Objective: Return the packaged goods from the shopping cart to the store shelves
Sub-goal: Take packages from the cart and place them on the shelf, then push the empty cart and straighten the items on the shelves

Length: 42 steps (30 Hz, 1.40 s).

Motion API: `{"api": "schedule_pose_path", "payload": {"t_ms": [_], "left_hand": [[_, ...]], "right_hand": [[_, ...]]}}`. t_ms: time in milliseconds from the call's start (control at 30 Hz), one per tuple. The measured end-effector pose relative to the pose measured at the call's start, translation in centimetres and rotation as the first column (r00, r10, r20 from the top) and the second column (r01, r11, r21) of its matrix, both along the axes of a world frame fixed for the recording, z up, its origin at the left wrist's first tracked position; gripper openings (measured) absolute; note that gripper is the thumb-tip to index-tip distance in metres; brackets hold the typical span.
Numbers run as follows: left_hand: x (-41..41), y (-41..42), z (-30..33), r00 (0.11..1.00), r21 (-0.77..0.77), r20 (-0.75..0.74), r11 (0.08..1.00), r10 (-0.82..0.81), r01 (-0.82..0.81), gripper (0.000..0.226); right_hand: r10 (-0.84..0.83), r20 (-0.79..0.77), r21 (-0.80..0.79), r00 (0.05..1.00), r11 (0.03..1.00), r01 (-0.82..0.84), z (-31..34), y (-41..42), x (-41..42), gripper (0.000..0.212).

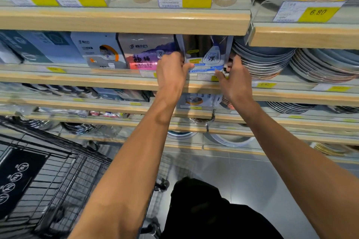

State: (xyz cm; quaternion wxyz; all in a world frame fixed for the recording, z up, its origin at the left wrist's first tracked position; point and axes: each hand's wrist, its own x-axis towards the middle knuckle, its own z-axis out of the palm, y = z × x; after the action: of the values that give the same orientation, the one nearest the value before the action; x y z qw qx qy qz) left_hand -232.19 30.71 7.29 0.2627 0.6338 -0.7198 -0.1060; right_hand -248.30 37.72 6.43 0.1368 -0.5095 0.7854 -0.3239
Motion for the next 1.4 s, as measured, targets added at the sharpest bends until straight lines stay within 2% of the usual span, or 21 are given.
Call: {"api": "schedule_pose_path", "payload": {"t_ms": [100, 167, 233, 300, 500, 567, 700, 800, 867, 933, 1000, 1033, 1100, 1133, 1200, 1267, 1400], "left_hand": [[1.3, 1.9, -0.1, 0.993, -0.153, -0.118, 0.988, -0.026, 0.008, 0.029], [2.0, 2.8, -0.5, 0.972, -0.211, -0.219, 0.977, -0.086, 0.039, 0.023], [2.2, 3.7, -0.8, 0.948, -0.196, -0.299, 0.979, -0.107, 0.049, 0.018], [2.5, 4.9, -1.0, 0.931, -0.167, -0.354, 0.985, -0.087, 0.029, 0.015], [5.1, 9.9, -0.6, 0.875, -0.032, -0.483, 0.998, 0.032, -0.054, 0.016], [7.2, 12.4, -1.0, 0.869, 0.037, -0.481, 0.993, 0.114, -0.109, 0.015], [13.8, 19.7, -3.6, 0.802, 0.204, -0.471, 0.930, 0.368, -0.307, 0.013], [18.5, 26.5, -7.0, 0.676, 0.379, -0.394, 0.780, 0.623, -0.498, 0.011], [21.7, 31.3, -9.3, 0.509, 0.475, -0.358, 0.622, 0.783, -0.623, 0.009], [24.9, 36.3, -11.3, 0.269, 0.568, -0.280, 0.385, 0.922, -0.727, 0.009], [28.1, 41.6, -13.4, 0.033, 0.616, -0.146, 0.117, 0.989, -0.779, 0.022], [29.1, 43.9, -14.3, -0.033, 0.620, -0.071, 0.019, 0.997, -0.784, 0.028], [30.6, 47.4, -15.9, -0.112, 0.637, 0.045, -0.115, 0.993, -0.763, 0.043], [31.3, 48.7, -16.6, -0.130, 0.666, 0.082, -0.152, 0.988, -0.730, 0.051], [32.4, 50.0, -18.0, -0.089, 0.758, 0.111, -0.142, 0.990, -0.637, 0.062], [33.5, 50.7, -19.1, 0.009, 0.816, 0.125, -0.098, 0.992, -0.569, 0.051], [34.0, 50.9, -19.3, 0.238, 0.780, 0.217, -0.022, 0.947, -0.625, 0.030]], "right_hand": [[0.010, -0.042, -0.032, 0.999, 0.999, -0.011, -0.1, 1.4, 0.1, 0.042], [-0.053, 0.014, -0.140, 0.999, 0.989, 0.054, -0.4, 2.3, 0.5, 0.038], [-0.083, 0.020, -0.290, 0.996, 0.953, 0.085, -0.5, 3.1, 1.0, 0.026], [-0.011, -0.031, -0.408, 0.999, 0.913, -0.003, -0.5, 4.0, 2.0, 0.017], [0.248, 0.050, -0.529, 0.968, 0.828, -0.185, -0.1, 5.8, 6.5, 0.006], [0.339, 0.085, -0.510, 0.937, 0.823, -0.251, -0.7, 6.6, 8.2, 0.004], [0.530, 0.147, -0.269, 0.835, 0.834, -0.482, -2.4, 8.9, 13.5, 0.007], [0.639, 0.195, -0.038, 0.744, 0.763, -0.645, -4.1, 11.3, 16.5, 0.008], [0.699, 0.199, 0.144, 0.687, 0.673, -0.726, -5.7, 12.7, 18.3, 0.014], [0.732, 0.217, 0.325, 0.646, 0.570, -0.755, -7.6, 13.6, 20.1, 0.017], [0.748, 0.245, 0.468, 0.617, 0.466, -0.751, -9.8, 14.4, 22.5, 0.011], [0.755, 0.247, 0.510, 0.607, 0.431, -0.744, -10.7, 14.7, 23.4, 0.009], [0.786, 0.199, 0.601, 0.586, 0.374, -0.706, -12.6, 15.3, 24.7, 0.028], [0.804, 0.175, 0.642, 0.568, 0.345, -0.685, -13.4, 15.4, 25.6, 0.038], [0.819, 0.168, 0.683, 0.548, 0.304, -0.664, -14.8, 15.6, 26.4, 0.049], [0.842, 0.137, 0.729, 0.522, 0.271, -0.629, -16.0, 15.4, 27.7, 0.050], [0.858, 0.077, 0.744, 0.507, 0.289, -0.602, -16.4, 15.8, 28.8, 0.054]]}}
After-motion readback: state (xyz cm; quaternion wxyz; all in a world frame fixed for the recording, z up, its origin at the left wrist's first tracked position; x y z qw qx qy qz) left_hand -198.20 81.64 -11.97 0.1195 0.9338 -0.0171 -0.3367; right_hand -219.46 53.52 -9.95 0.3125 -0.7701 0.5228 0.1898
